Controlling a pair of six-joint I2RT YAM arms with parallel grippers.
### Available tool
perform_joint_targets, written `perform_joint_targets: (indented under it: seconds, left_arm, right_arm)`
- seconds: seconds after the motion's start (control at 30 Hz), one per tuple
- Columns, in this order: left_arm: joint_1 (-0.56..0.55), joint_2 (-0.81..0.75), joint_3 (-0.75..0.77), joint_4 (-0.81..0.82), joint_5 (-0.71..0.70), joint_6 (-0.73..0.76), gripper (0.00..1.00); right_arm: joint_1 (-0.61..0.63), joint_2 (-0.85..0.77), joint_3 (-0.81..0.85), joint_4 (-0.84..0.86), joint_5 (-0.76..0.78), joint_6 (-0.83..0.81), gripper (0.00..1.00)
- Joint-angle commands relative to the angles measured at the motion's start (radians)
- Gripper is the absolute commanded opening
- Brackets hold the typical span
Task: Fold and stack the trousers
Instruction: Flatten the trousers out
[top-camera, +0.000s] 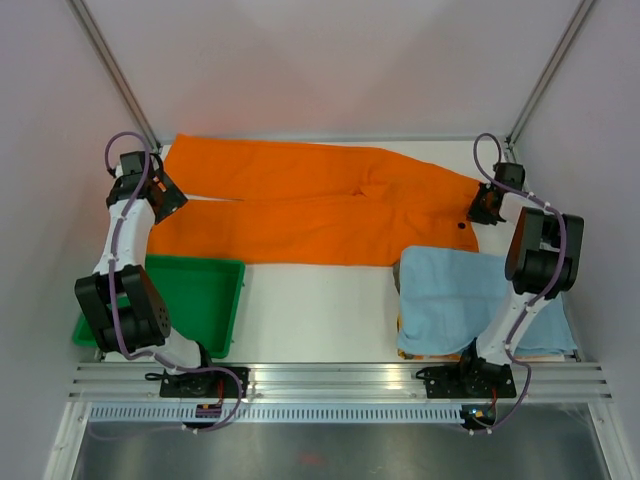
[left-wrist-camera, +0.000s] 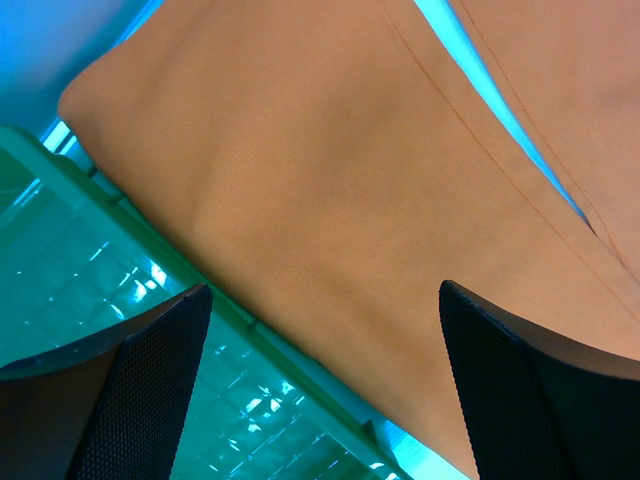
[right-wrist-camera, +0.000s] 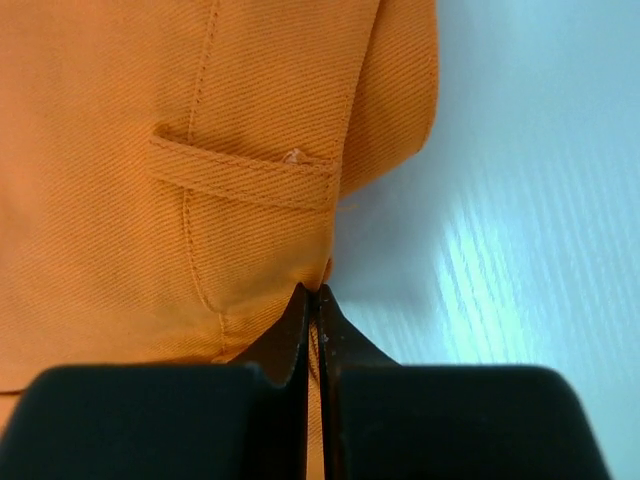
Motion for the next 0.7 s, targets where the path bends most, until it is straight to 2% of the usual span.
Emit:
perform_joint_targets:
  seconds: [0.0,0.23,0.37,0.47,0.5,0.6,0.67]
  left_arm:
    - [0.01,-0.035,0.01,-0.003,-0.077,0.032,0.99]
    - [0.04,-0.041,-0.003,-0.034,-0.129,-0.023,1.0]
    - [0.072,-0.046,-0.009,-0.057,-0.161,-0.082,1.0]
    - [0.102,-0.037,-0.026,-0.068,-0.174,-0.13,1.0]
    - [0.124,-0.023,-0.035,-0.071,-0.158,-0.142,1.0]
    - [0.164,0.017,-0.055,-0.059,-0.112,-0.184,1.0]
    - [0.171,0.04,-0.06,-0.022,-0.033,-0.17,0.99]
  right_arm:
    - [-0.008,0.068,0.087,-0.033,0.137,-0.03,0.0]
    - [-0.123,0.11,0.363,-0.042,0.168,-0.006,0.0]
    - [-0.168,0.219,0.617,-0.161,0.2,-0.019,0.0]
    - [-0.174,0.241,0.664,-0.171,0.198,-0.028,0.0]
    - [-0.172,0.241,0.659,-0.166,0.148,-0.033,0.0]
    - [-0.171,0.239,0.624,-0.175,0.067,-0.033,0.13]
    - [-0.171,0.227,0.572,-0.172,0.04,-0.033,0.27]
